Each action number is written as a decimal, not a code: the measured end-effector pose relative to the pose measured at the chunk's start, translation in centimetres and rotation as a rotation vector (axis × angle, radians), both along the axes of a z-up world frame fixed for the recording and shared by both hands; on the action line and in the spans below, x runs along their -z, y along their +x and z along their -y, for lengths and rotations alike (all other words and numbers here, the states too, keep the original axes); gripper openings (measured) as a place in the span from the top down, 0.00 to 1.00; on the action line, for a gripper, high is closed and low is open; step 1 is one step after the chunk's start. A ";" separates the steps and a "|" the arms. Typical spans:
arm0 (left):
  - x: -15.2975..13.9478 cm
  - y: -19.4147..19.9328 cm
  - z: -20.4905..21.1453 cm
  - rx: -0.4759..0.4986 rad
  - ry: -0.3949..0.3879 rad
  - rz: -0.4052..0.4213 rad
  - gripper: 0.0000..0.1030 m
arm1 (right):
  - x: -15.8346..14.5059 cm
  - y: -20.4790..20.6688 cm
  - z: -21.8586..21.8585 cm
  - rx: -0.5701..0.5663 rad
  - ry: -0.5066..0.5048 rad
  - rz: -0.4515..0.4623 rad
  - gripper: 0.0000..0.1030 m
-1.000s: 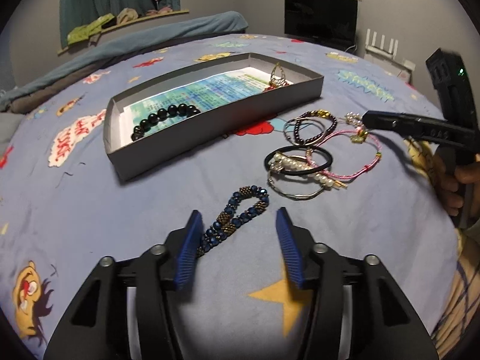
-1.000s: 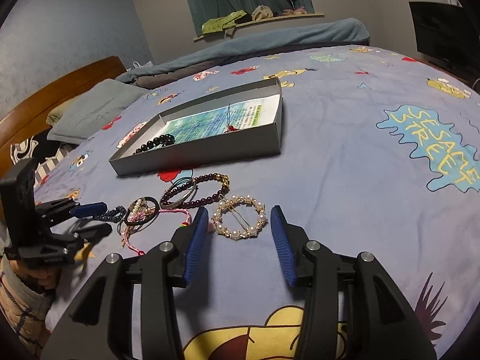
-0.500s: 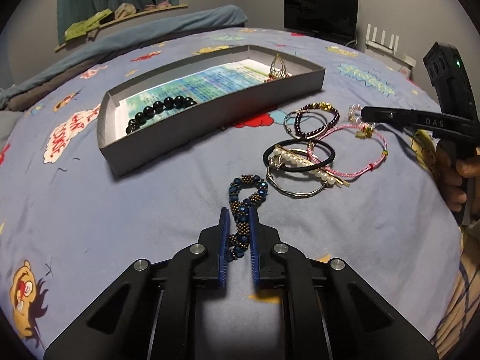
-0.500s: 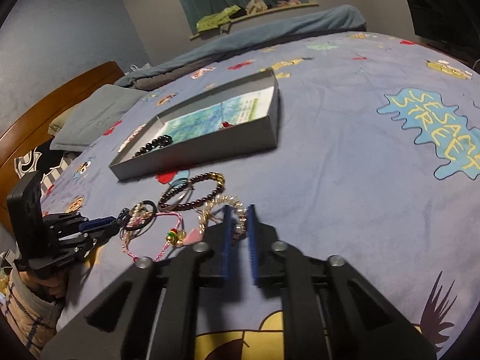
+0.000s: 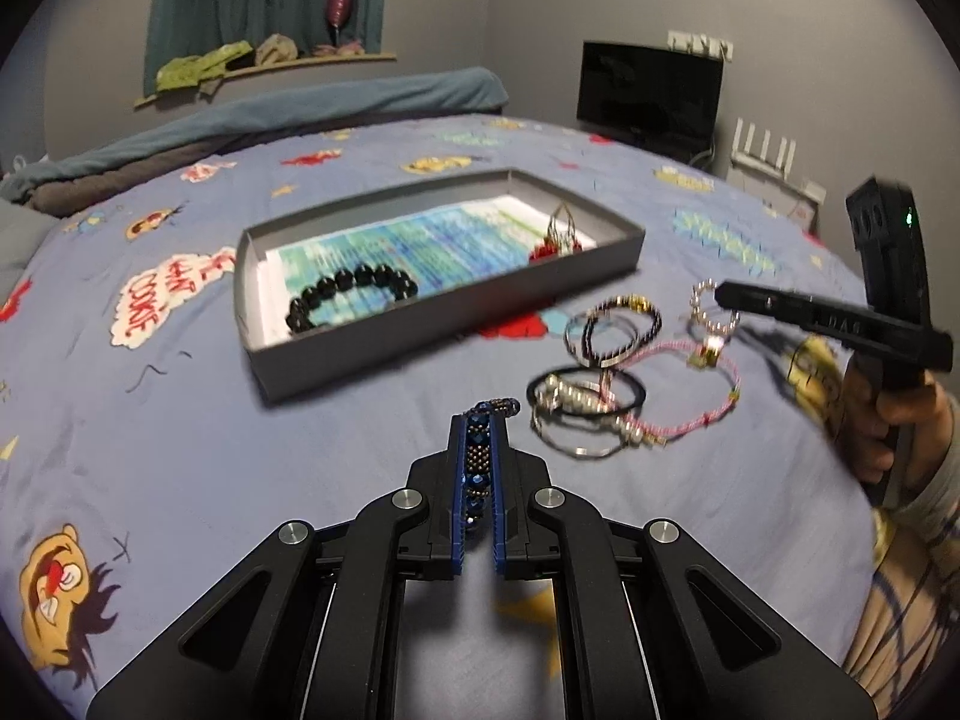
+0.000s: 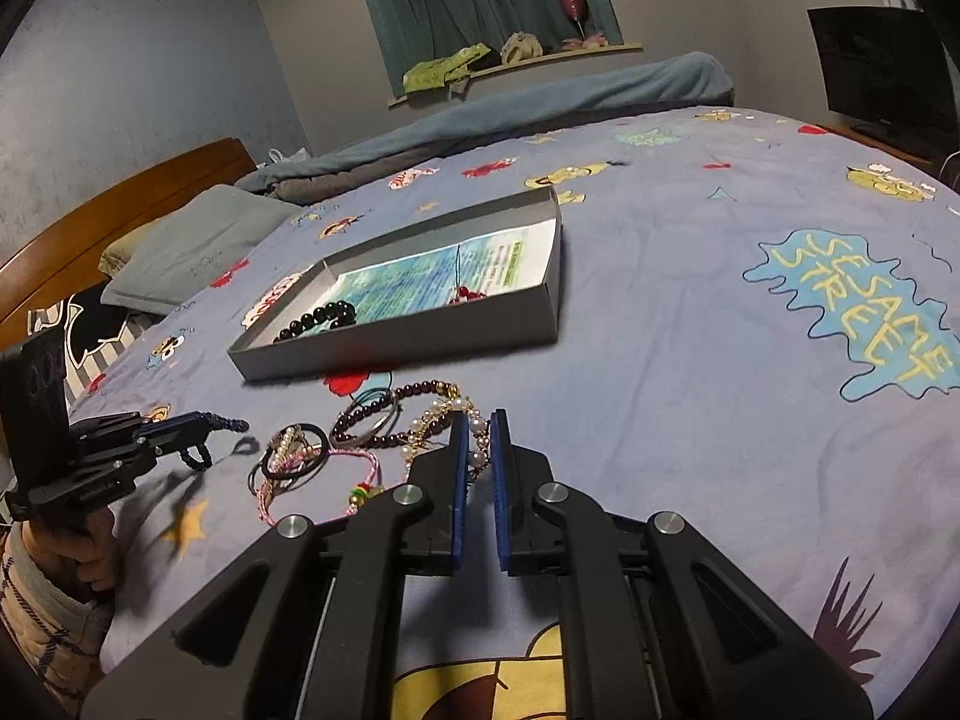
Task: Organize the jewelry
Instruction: 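Carry both bracelets into the gray box and open both tools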
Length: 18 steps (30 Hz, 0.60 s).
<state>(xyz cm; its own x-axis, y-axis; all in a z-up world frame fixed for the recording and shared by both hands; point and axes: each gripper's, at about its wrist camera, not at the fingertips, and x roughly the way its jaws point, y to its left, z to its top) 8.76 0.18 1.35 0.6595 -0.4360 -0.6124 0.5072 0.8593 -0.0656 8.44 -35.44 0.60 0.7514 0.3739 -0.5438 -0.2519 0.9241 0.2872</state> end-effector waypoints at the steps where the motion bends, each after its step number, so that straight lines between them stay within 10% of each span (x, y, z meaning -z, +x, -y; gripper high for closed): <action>1: -0.3 0.1 -0.1 -0.002 -0.010 0.003 0.93 | -0.1 0.0 0.0 -0.001 0.000 0.002 0.93; 18: -4.0 4.4 0.4 -0.052 -0.088 0.024 0.93 | -4.7 4.4 -2.5 -0.059 -0.046 0.079 0.93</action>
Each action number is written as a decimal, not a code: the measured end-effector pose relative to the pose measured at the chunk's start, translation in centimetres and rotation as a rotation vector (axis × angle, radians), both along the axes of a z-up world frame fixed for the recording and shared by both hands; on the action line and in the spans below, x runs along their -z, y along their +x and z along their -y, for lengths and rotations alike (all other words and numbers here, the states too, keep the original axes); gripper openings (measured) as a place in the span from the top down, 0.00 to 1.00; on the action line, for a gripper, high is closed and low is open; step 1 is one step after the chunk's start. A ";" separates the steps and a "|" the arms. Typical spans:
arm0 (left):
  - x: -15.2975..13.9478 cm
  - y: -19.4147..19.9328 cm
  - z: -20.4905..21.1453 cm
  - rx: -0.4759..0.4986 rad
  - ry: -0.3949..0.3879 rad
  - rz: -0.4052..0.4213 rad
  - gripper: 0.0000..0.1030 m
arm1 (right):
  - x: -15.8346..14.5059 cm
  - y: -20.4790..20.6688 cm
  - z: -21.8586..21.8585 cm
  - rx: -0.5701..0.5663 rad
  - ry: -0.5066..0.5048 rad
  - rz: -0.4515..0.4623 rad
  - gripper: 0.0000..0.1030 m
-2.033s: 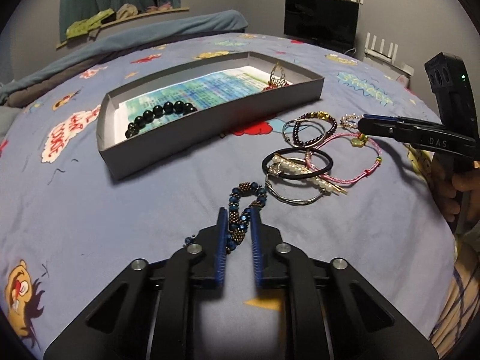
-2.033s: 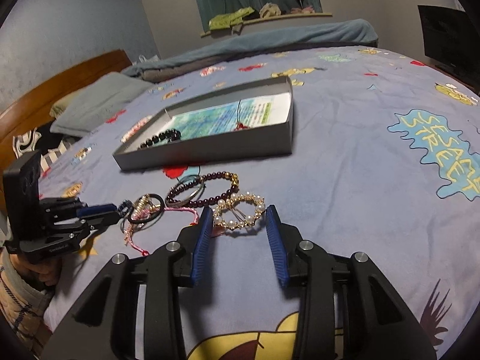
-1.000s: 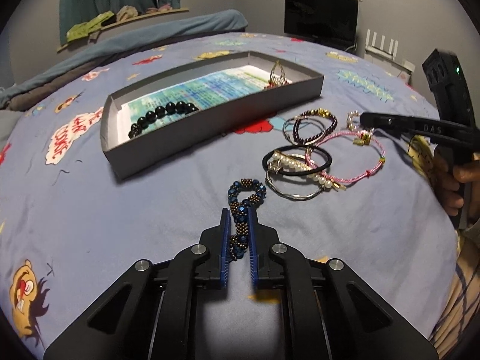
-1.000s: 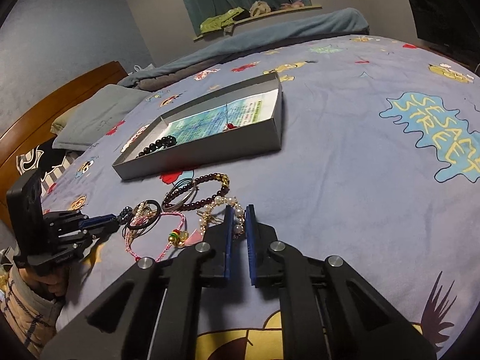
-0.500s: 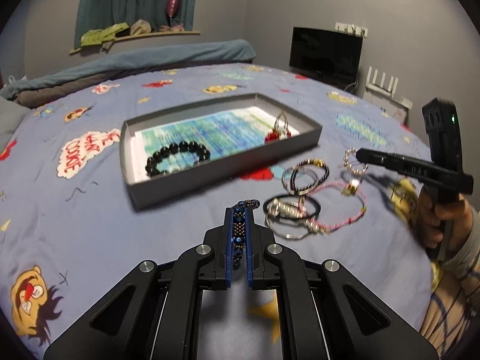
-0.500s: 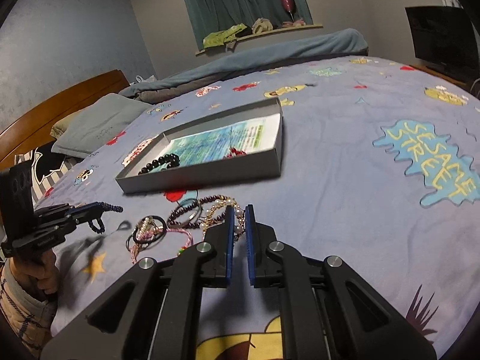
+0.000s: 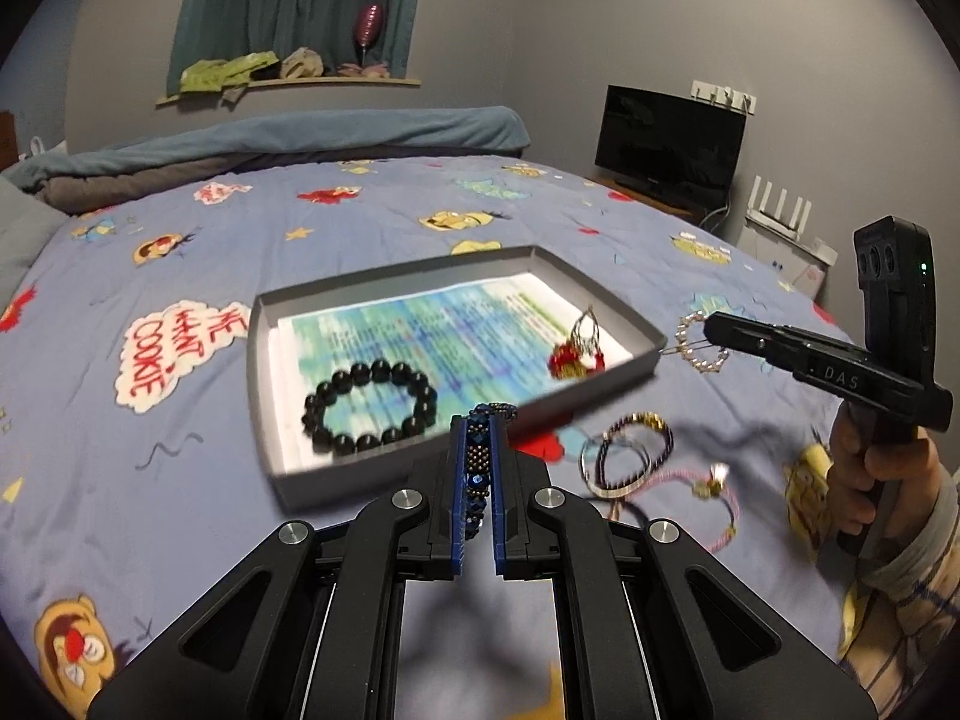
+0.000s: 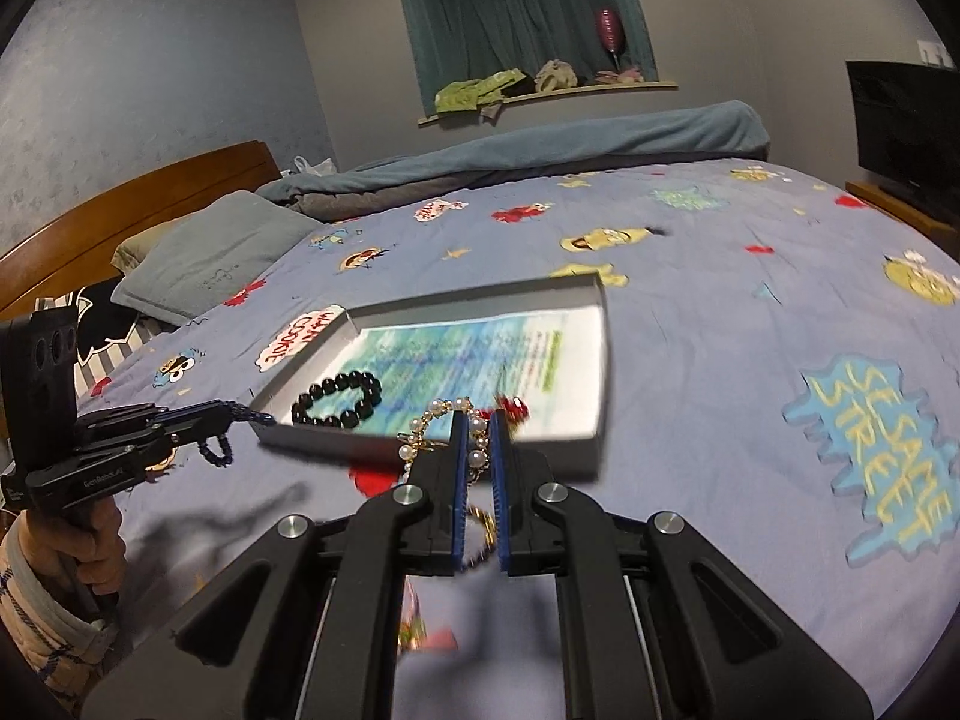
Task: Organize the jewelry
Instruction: 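Carry both bracelets into the gray box and open both tools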
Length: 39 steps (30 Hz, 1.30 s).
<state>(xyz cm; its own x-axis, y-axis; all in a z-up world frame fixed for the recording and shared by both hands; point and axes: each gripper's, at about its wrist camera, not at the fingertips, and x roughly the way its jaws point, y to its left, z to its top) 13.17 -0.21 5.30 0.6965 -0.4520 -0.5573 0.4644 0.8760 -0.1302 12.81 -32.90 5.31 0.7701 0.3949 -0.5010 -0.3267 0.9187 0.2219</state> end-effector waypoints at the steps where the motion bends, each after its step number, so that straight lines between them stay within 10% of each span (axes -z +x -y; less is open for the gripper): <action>1: -0.2 0.6 0.2 -0.001 -0.005 0.000 0.93 | -0.2 0.6 -0.3 -0.005 -0.004 -0.002 0.93; 36: 4.0 12.1 6.7 -0.017 0.016 -0.169 0.93 | 3.6 15.2 -2.3 -0.015 -0.150 -0.231 0.93; 39: 4.3 12.0 6.8 -0.026 0.031 -0.168 0.89 | 3.5 15.0 -2.3 -0.017 -0.142 -0.225 0.80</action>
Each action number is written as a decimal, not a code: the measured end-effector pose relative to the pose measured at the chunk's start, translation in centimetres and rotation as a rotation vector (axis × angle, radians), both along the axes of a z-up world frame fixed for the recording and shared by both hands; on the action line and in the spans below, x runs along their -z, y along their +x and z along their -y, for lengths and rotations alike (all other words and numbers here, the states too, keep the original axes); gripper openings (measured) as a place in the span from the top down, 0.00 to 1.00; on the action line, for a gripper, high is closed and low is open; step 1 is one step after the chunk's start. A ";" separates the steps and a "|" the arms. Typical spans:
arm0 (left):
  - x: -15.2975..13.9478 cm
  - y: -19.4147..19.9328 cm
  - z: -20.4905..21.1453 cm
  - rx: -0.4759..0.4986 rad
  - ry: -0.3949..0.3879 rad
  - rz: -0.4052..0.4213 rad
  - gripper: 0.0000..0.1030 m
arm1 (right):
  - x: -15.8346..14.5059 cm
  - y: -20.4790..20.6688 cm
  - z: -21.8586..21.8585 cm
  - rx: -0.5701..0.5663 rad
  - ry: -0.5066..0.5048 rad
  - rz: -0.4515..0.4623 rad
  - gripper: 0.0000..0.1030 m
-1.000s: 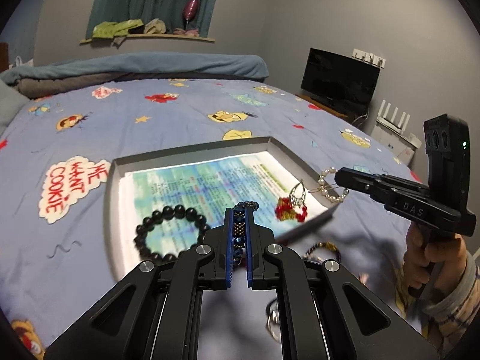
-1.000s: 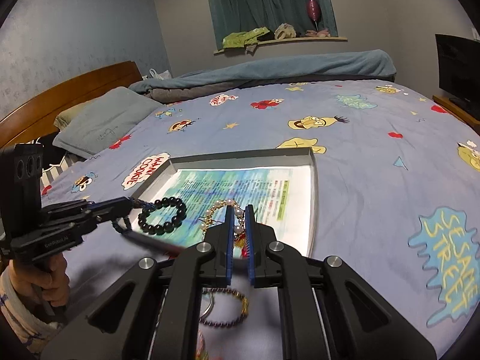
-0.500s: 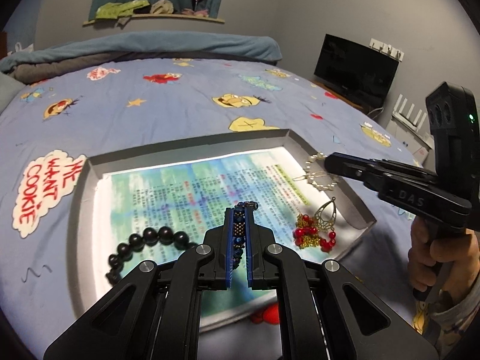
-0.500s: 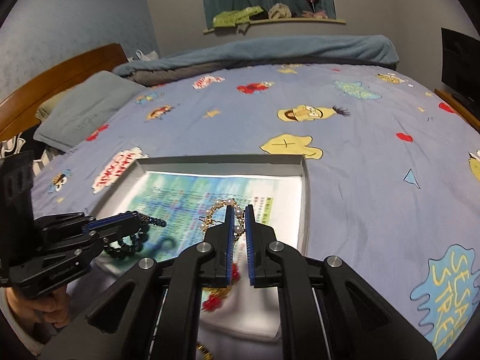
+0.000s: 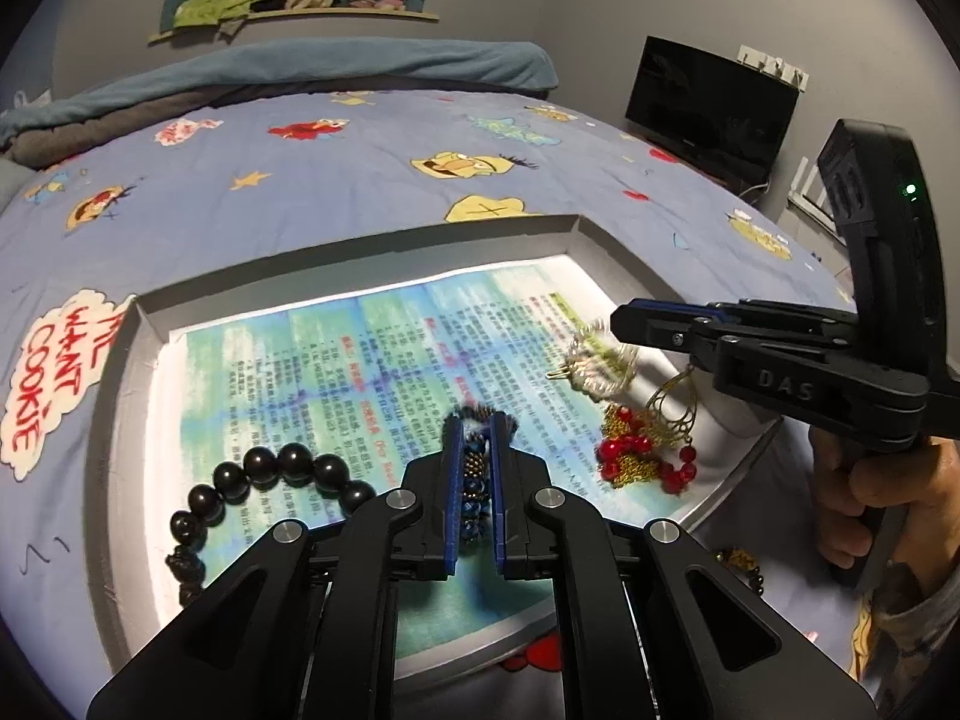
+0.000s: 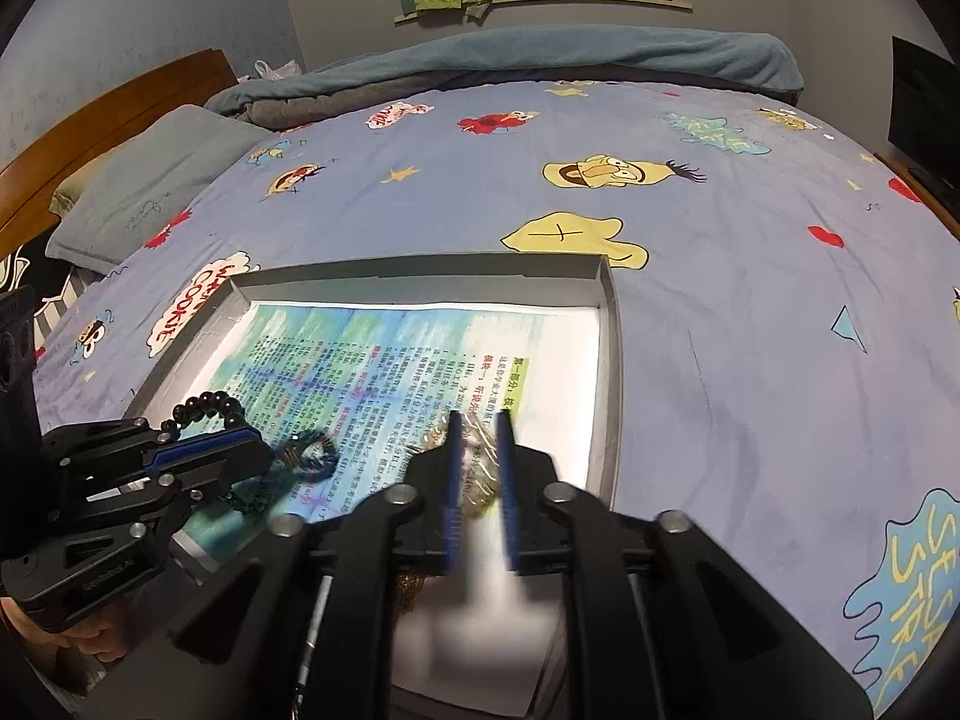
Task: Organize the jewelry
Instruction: 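Carry both bracelets into the gray box and open both tools, then grasp the black hair tie with the left tool while the right tool grasps the pink string bracelet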
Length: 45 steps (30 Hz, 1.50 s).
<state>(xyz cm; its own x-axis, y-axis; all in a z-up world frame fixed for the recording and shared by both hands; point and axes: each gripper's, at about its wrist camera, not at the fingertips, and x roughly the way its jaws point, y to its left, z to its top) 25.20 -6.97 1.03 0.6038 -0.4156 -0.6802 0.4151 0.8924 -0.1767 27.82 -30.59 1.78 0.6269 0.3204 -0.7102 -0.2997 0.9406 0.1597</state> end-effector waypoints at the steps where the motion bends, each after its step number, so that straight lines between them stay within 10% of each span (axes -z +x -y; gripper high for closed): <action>1: 0.1 0.0 -0.1 -0.002 -0.002 0.000 0.86 | -0.1 -0.1 0.0 -0.001 0.005 0.007 0.74; 16: -2.5 -5.3 -3.0 -0.029 -0.055 0.091 0.41 | -3.5 -6.5 1.7 -0.005 0.106 0.128 0.64; 45: 1.2 -14.4 -3.3 0.048 -0.052 0.055 0.39 | 2.6 -18.8 -0.8 -0.069 0.047 0.022 0.65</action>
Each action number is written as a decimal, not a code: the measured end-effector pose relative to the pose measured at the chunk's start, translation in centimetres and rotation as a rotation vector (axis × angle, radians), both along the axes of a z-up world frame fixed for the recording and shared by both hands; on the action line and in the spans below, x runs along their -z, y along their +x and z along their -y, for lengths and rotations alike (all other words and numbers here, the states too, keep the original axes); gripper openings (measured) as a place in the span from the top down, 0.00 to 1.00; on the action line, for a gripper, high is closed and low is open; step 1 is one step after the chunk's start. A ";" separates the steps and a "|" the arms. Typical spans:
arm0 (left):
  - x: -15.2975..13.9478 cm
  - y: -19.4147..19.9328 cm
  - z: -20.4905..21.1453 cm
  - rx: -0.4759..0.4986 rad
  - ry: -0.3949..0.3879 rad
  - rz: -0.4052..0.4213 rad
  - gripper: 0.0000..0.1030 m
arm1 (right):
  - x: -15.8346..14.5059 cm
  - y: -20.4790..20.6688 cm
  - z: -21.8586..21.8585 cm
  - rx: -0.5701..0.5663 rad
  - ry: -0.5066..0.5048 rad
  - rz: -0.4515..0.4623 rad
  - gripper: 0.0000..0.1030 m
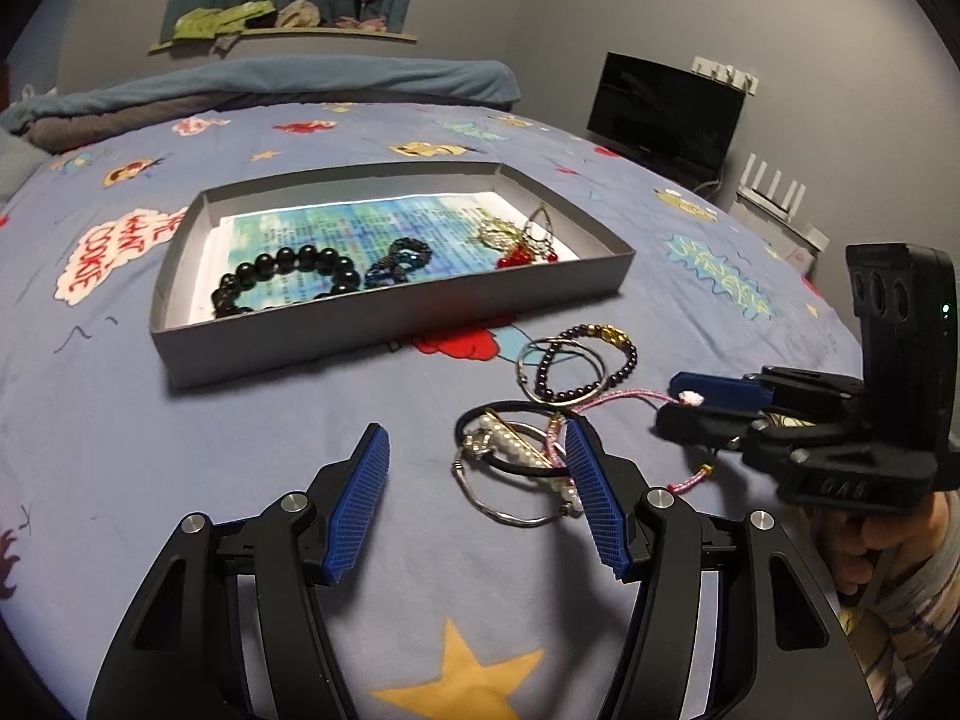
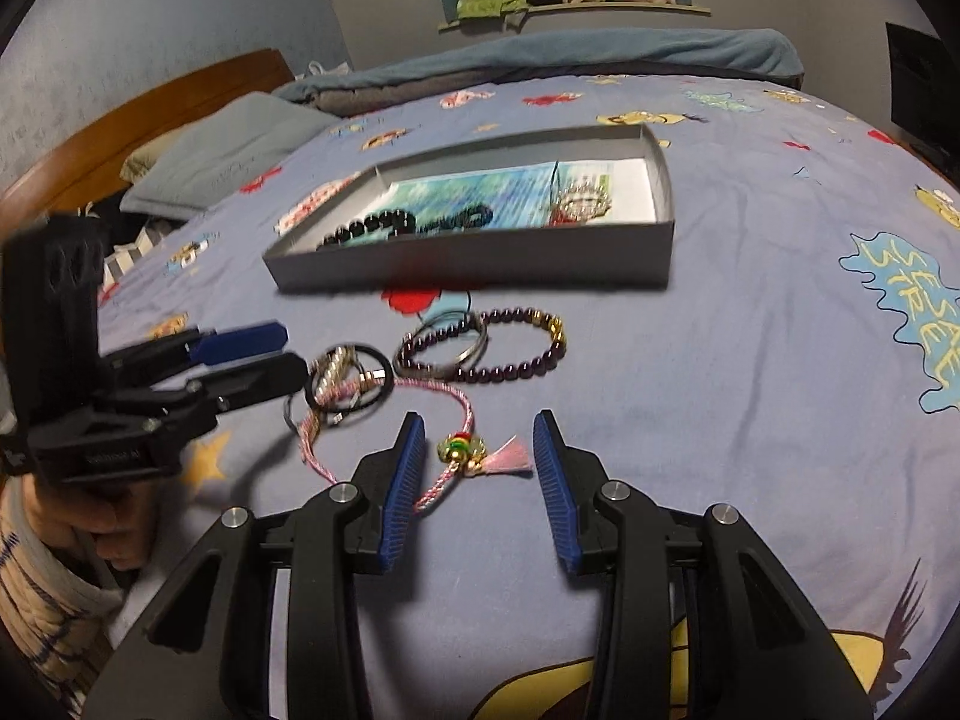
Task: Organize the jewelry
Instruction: 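Grasp the black hair tie with the left tool while the right tool grasps the pink string bracelet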
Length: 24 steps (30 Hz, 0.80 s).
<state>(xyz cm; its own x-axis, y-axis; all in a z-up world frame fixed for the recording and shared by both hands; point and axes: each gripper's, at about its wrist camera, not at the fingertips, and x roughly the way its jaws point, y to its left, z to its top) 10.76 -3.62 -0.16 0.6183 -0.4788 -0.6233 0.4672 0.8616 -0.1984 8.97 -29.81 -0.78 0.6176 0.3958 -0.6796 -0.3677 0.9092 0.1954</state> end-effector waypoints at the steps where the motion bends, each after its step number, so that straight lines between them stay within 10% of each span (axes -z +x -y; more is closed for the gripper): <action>1: 0.0 -0.1 0.2 0.008 0.007 0.003 0.39 | 0.0 -0.1 -0.1 -0.004 -0.006 0.005 0.71; 4: 0.0 -0.3 0.8 0.026 0.026 0.013 0.31 | 0.1 -0.3 0.3 -0.008 0.008 0.016 0.85; 20: 1.0 0.9 4.2 0.096 0.095 0.005 0.27 | 0.3 -0.5 1.2 -0.005 0.054 0.028 0.86; 24: 1.0 1.2 3.4 0.079 0.056 -0.016 0.51 | 0.3 -0.5 1.2 -0.005 0.057 0.027 0.86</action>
<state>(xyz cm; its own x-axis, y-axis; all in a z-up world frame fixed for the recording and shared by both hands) 11.94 -7.07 -1.19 0.5698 -0.4896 -0.6601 0.5309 0.8324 -0.1592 8.51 -31.04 -1.10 0.6336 0.4364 -0.6388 -0.3782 0.8951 0.2363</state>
